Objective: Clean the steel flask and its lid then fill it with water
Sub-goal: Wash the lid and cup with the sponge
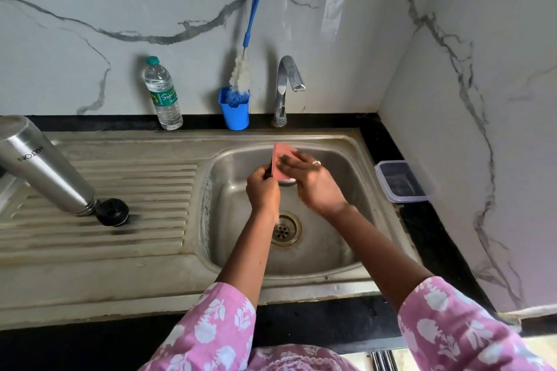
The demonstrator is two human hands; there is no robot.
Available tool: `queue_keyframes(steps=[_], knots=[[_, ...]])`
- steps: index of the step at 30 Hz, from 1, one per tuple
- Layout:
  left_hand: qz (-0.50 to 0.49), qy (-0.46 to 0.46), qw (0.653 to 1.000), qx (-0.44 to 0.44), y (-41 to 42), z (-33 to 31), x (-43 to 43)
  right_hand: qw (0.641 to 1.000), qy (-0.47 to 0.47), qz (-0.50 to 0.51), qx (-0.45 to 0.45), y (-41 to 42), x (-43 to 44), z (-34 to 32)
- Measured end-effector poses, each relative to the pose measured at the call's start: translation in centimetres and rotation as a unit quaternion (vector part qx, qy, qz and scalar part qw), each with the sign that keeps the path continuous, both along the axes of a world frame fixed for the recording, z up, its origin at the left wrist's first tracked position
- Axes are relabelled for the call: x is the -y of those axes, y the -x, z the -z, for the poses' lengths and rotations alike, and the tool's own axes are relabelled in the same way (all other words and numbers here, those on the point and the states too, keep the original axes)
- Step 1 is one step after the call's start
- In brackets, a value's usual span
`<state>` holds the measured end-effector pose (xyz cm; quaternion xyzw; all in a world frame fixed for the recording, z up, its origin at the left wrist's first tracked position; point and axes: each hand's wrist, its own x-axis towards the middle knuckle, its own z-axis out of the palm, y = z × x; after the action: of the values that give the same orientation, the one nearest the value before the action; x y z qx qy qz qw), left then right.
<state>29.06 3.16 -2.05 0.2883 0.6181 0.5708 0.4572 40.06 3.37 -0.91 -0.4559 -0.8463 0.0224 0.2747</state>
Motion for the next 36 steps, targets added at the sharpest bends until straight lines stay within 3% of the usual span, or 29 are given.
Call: queue_keyframes(steps=[3,6,9,11,12,14,18,20,23,26,31,34,36], knots=[[0.052,-0.016,0.998,0.031,0.3,0.1,-0.1,1.000,-0.007,-0.010,-0.024,-0.2,0.3,0.3],[0.082,-0.025,0.996,-0.006,0.9,-0.2,0.1,0.997,0.022,0.023,-0.066,0.0,-0.1,-0.9],[0.111,-0.064,0.990,-0.062,0.9,-0.6,0.6,0.965,0.187,0.146,-0.108,0.2,-1.6,-2.5],[0.120,-0.083,0.986,-0.084,0.9,-0.9,0.9,0.921,0.302,0.161,-0.187,-0.3,-2.4,-3.0],[0.118,-0.089,0.984,-0.104,1.0,-1.2,0.9,0.908,0.316,0.147,-0.232,-0.5,-2.5,-3.1],[0.112,-0.103,0.976,-0.157,1.1,-1.7,0.6,0.915,0.273,0.140,-0.264,-0.6,-2.0,-3.3],[0.126,-0.076,0.964,-0.220,1.5,-2.2,0.1,0.956,0.128,0.102,-0.241,0.1,-0.1,-2.7],[0.179,-0.047,0.970,-0.157,1.9,-2.4,0.1,0.974,0.058,0.064,-0.210,0.3,0.4,-2.0],[0.231,-0.006,0.973,0.013,2.2,-3.2,0.5,0.990,-0.027,0.019,-0.137,-0.2,0.6,-0.6],[0.239,0.012,0.970,0.033,2.0,-3.1,0.6,0.993,-0.028,0.000,-0.113,-0.5,0.6,-0.2],[0.171,-0.049,0.983,-0.046,1.3,-1.1,1.0,0.969,0.112,0.060,-0.213,0.4,0.4,-2.4],[0.153,-0.083,0.984,-0.044,1.1,-0.6,1.6,0.910,0.291,0.137,-0.260,0.8,-1.0,-4.1],[0.175,-0.078,0.981,-0.006,1.1,-0.7,1.8,0.898,0.319,0.175,-0.247,1.0,-1.3,-4.5]])
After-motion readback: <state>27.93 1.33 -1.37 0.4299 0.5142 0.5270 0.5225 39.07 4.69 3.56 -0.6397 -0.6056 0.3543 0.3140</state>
